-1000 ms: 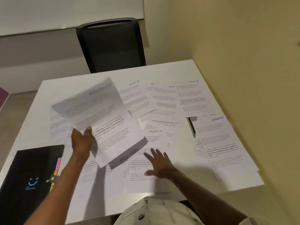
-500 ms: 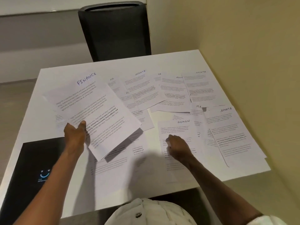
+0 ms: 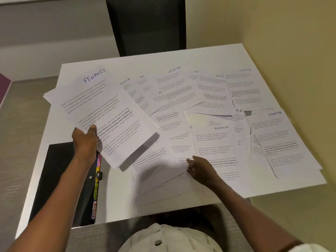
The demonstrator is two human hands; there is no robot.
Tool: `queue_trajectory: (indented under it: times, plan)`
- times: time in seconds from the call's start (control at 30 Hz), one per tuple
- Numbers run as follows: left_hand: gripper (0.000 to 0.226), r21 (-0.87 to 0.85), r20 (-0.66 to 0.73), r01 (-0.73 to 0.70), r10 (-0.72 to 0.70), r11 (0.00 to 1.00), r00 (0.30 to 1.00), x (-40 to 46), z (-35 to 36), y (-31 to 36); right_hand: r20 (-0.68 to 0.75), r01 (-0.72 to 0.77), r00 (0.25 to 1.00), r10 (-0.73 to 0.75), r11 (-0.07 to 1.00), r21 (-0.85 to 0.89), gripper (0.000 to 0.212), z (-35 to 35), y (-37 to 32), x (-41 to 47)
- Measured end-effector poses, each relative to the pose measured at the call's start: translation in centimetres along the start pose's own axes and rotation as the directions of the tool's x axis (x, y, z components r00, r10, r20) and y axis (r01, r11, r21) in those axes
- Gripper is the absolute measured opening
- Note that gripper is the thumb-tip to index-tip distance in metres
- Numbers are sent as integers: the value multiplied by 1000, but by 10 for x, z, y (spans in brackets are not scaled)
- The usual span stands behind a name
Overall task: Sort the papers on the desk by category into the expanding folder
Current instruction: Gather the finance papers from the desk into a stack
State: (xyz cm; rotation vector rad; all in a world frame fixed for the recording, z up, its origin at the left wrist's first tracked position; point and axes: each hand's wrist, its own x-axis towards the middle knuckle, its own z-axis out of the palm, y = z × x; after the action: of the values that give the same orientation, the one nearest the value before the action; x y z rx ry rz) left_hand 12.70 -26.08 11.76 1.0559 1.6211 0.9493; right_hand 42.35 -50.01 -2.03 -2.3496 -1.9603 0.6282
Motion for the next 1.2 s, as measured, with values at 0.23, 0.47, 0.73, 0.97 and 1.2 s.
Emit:
queue_trajectory:
  times: [0.23,0.47,0.73,0.97,1.2]
  plan:
    - [20,6,75,11,-11,1000,997,-6,-9,-10,-95,-240,968,234,969,-63,57,3,-42,20]
    - [37,33,104,-47,43,998,994,5,-30,-6,-155,-154,979,133,979,-133,22,30,-101,14]
    - [28,47,127,-21,15,999,992,11,-29,-8,-128,-256,960,251,966,-27,43,37,-87,-1]
    - [29,66,164,-9,-2,998,986,9,-14,-4,-54,-310,950,309,950,-23,119,21,-78,17]
    - [34,39,192,20,-27,999,981,2,-3,-6,-107,-297,950,293,955,-17,94,16,-88,16]
